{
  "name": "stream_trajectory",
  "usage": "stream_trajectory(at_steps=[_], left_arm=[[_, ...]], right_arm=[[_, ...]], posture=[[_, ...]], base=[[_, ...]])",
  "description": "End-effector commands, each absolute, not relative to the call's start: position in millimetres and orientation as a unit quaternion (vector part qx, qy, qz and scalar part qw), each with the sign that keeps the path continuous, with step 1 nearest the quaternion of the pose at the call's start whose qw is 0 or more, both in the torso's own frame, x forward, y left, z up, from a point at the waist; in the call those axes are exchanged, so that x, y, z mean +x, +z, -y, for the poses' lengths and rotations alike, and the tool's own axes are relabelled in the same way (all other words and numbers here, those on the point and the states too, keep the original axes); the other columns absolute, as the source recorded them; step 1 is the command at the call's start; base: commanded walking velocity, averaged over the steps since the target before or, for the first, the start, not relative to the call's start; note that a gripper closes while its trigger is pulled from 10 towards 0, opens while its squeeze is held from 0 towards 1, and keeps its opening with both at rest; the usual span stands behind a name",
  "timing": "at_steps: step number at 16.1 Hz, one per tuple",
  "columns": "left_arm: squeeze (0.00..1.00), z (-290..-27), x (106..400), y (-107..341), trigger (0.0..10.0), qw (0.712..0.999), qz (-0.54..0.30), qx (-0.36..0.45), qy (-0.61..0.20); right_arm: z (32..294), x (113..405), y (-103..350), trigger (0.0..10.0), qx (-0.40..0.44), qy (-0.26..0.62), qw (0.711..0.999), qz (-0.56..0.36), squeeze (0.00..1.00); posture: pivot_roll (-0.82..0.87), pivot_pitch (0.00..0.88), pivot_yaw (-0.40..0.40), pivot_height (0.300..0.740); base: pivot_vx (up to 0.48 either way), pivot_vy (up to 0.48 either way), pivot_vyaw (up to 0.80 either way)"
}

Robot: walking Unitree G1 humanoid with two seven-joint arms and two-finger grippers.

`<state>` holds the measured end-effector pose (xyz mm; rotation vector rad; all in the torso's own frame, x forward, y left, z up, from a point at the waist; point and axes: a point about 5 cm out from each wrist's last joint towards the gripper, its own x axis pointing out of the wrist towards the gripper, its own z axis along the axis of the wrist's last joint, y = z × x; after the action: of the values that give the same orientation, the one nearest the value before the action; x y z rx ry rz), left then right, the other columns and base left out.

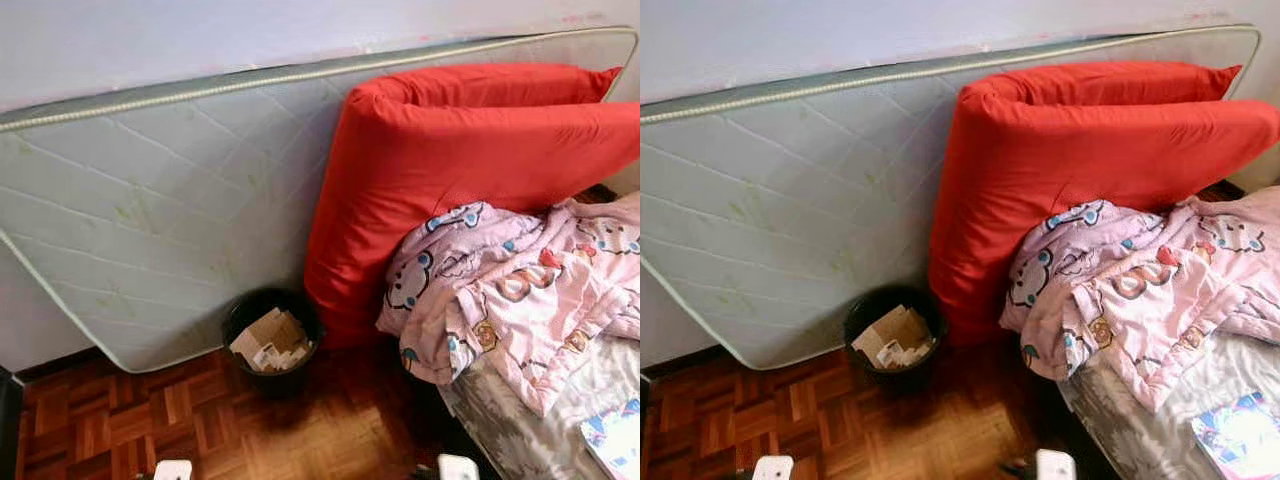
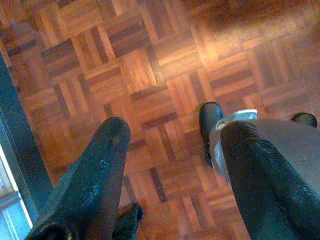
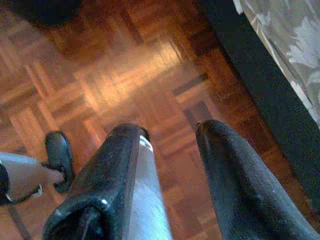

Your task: Clean up the room

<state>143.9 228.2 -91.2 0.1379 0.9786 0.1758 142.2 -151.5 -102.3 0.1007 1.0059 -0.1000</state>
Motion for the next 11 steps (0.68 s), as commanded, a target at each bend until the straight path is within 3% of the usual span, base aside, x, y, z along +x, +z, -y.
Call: stream_trajectory(at_steps=[1, 4, 11], left_arm=[[0.00, -230, 138, -93, 10.0, 0.870, -0.481, 0.069, 0.078], [0.00, -241, 132, -93, 10.0, 0.864, -0.490, 0.072, 0.087], [0.00, -227, 137, -95, 10.0, 0.866, -0.491, 0.057, 0.072]], right_arm=[[148, 143, -102, 10.0, 0.053, -0.057, 0.871, -0.486, 0.00], [120, 155, -98, 10.0, 0.061, -0.031, 0.875, -0.480, 0.00], [108, 192, -81, 10.0, 0.046, -0.033, 0.892, -0.448, 0.00]], posture=[[-0.08, 0.030, -0.029, 0.740], [-0.09, 0.009, -0.019, 0.740], [-0.11, 0.000, -0.048, 0.740]], base=[[0.000, 0.000, 0.00], [0.000, 0.000, 0.00], [0.000, 0.000, 0.00]])
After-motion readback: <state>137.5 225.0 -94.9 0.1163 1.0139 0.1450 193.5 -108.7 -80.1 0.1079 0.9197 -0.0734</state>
